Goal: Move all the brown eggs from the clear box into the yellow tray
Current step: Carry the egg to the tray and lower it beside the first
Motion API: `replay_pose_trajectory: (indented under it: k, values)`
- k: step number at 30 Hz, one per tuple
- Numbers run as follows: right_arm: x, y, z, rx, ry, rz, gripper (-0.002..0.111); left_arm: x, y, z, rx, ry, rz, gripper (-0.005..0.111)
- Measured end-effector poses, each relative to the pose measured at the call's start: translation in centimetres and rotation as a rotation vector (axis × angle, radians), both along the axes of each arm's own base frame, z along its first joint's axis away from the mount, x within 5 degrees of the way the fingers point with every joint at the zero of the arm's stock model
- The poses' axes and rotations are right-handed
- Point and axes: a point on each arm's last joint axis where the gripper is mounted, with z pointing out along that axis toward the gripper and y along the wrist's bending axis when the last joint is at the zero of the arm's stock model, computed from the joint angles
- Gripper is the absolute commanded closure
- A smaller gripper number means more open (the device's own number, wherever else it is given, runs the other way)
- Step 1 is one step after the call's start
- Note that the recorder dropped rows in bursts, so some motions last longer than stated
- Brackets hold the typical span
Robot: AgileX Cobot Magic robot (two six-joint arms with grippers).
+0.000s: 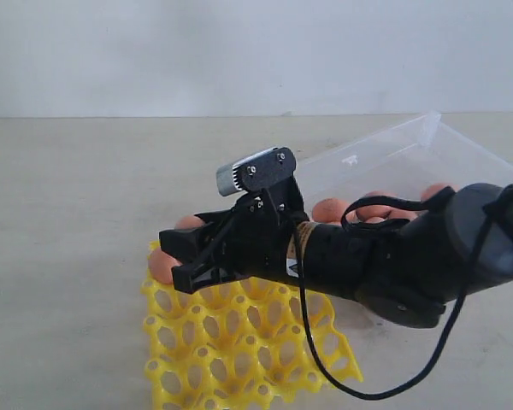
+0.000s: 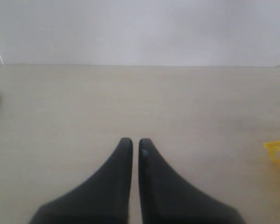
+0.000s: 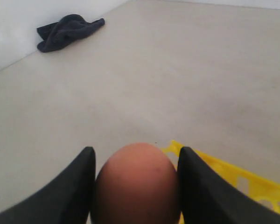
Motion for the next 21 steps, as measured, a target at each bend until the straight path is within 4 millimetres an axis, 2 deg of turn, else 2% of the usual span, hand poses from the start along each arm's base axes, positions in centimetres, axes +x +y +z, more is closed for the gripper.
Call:
replay_pose_trajectory:
  k: [13,21]
  values:
    - [2.4,0.9,-2.3,-0.098,-0.028,-0.04,0.108,0.0,0.0,0.0,0.0,0.0,0.0,0.103]
    - [3.2,0.7,-2.6,-0.139,-0.037,-0.09,0.108,0.0,0.0,0.0,0.0,0.0,0.0,0.103]
